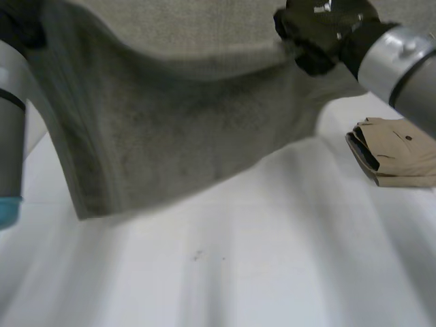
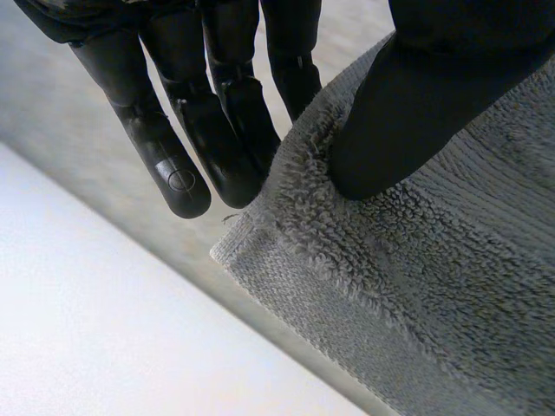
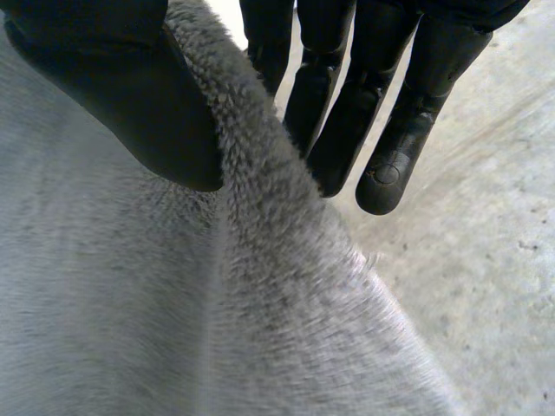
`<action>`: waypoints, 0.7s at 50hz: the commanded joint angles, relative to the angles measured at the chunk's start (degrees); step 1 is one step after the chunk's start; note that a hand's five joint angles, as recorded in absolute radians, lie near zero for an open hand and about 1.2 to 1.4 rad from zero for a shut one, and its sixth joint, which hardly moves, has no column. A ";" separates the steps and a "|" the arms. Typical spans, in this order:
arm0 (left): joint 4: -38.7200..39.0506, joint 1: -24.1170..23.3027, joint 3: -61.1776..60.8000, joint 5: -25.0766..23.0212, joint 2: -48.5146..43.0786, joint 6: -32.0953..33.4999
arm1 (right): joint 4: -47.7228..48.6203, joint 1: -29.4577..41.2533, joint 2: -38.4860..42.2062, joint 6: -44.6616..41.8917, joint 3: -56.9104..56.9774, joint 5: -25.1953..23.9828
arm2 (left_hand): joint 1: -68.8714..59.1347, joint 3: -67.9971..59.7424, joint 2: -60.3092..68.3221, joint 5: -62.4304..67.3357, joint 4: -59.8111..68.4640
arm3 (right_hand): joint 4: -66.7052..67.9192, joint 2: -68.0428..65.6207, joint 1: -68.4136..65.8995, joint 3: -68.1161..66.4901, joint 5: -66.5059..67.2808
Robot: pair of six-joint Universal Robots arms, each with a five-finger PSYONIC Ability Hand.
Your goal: Fold the laundry.
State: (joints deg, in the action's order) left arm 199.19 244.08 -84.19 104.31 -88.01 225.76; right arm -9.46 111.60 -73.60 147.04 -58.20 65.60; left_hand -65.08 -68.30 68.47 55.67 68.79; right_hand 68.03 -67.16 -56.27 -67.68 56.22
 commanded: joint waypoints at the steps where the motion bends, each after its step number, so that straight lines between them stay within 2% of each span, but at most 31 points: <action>1: -0.39 -1.16 -8.61 -1.31 -4.27 -2.69 | -4.77 0.46 -4.53 -4.04 -15.00 3.57 | -14.92 -11.70 11.53 14.33 11.21 | 11.97 -12.84 -23.73 -12.32 13.78; 9: -0.91 -1.42 -16.17 -1.31 -11.48 -4.80 | -10.31 0.29 -0.76 -13.00 -21.78 5.15 | -14.92 -11.70 11.53 14.33 11.21 | 11.97 -12.84 -23.73 -12.32 13.78; 12: -0.91 -1.51 -15.65 -1.31 -15.26 -4.63 | -10.75 0.29 3.02 -17.12 -20.21 8.13 | -14.92 -11.70 11.53 14.33 11.21 | 11.97 -12.84 -23.73 -12.32 13.78; 17: -0.30 -1.42 -7.85 -1.48 -22.63 -4.71 | -9.26 0.20 9.52 -18.19 -13.01 9.38 | -14.92 -11.70 11.53 14.33 11.21 | 11.97 -12.84 -23.73 -12.32 13.78; 23: 4.09 -0.63 9.82 -1.48 -28.62 -4.63 | -0.05 0.20 16.82 -18.02 3.51 9.81 | -14.92 -11.70 11.53 14.33 11.21 | 11.97 -12.84 -23.73 -12.32 13.78; 26: 15.31 0.42 21.06 -1.31 -29.50 -4.27 | 14.42 0.20 18.32 -17.93 13.00 10.34 | -14.92 -11.70 11.53 14.33 11.21 | 11.97 -12.84 -23.73 -12.32 13.78; 30: 22.36 1.74 23.81 -1.13 -28.54 -4.27 | 25.61 0.11 16.05 -17.93 13.20 10.87 | -14.92 -11.70 11.53 14.33 11.21 | 11.97 -12.84 -23.73 -12.32 13.78; 35: 21.94 1.83 18.99 -1.04 -25.47 -4.62 | 25.46 0.11 13.05 -18.19 7.68 10.61 | -14.92 -11.70 11.53 14.33 11.21 | 11.97 -12.84 -23.73 -12.32 13.78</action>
State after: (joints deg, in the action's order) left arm 219.17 245.42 -61.24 103.10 -116.82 221.46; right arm 12.98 111.79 -56.92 129.08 -45.14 76.22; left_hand -65.08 -68.40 68.53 55.67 68.81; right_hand 68.08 -67.16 -56.27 -67.68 56.22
